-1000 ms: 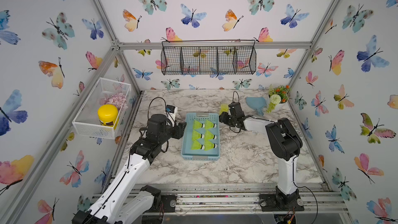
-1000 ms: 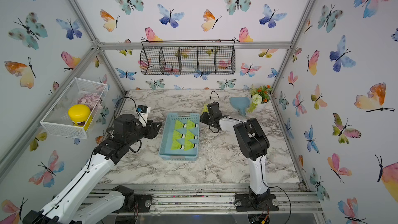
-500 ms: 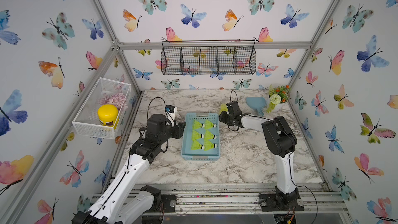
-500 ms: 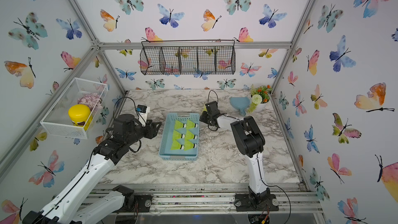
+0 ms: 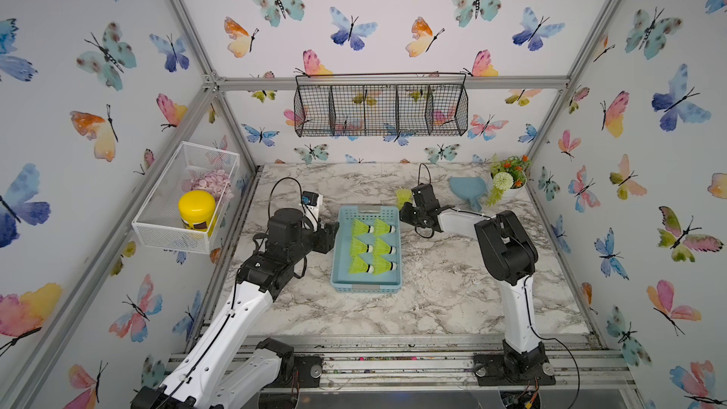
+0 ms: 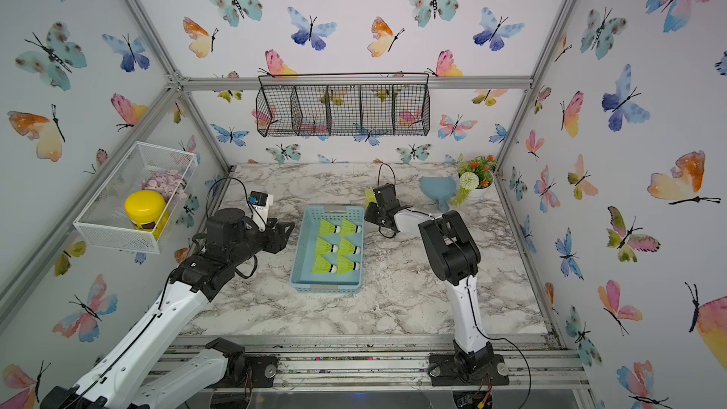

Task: Put the shuttlecocks into the storage box
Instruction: Move the shuttlecock to the center of the board.

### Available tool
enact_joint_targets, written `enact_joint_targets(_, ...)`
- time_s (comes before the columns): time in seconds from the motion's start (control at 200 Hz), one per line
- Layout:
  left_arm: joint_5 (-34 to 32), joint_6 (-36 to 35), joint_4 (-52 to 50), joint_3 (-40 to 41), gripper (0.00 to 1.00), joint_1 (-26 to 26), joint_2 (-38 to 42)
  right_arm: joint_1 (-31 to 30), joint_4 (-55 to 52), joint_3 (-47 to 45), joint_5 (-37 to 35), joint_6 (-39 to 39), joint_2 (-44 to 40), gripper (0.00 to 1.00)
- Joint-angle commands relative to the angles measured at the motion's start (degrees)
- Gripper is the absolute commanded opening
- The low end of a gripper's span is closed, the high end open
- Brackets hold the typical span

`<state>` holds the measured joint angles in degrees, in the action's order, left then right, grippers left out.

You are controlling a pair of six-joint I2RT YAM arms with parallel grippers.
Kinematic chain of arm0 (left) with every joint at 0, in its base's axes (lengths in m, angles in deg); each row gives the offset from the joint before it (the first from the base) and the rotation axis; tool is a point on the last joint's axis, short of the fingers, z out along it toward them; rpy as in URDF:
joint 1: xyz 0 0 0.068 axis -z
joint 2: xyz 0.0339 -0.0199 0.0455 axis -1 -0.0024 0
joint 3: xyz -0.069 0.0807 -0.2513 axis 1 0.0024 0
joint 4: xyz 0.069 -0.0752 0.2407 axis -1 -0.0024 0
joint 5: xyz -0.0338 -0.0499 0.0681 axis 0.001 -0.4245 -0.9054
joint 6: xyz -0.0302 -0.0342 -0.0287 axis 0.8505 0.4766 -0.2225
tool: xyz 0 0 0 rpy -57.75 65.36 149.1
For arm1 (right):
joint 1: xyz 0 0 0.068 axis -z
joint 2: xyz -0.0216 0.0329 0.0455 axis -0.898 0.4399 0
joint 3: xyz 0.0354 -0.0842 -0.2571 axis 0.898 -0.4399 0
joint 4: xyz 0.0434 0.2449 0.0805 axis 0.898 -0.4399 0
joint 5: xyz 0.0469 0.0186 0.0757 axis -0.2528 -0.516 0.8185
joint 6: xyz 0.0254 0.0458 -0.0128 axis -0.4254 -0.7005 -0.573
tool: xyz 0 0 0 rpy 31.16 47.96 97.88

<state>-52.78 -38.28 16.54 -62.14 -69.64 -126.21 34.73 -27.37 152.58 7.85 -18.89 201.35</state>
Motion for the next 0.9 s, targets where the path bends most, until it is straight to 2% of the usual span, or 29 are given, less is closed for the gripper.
enact_joint_targets(0.0,-0.6,-0.8,0.6,0.5,0.60,-0.5,0.9,0.2,-2.2,-5.6,-2.8,4.1,-2.4,0.30)
enact_joint_targets(0.15,-0.2,-0.9,0.5,0.5,0.60,-0.5,0.7,0.2,-1.6,-9.8,-2.4,8.7,-7.0,0.27)
enact_joint_targets(0.551,1.4,-1.3,0.4,0.3,0.60,-0.5,0.4,0.3,-5.9,-24.0,-1.1,20.4,-22.1,0.28)
enact_joint_targets(0.891,6.2,-2.5,0.7,0.0,0.60,-0.7,-0.5,0.2,-13.8,-35.9,1.6,21.1,-34.9,0.31)
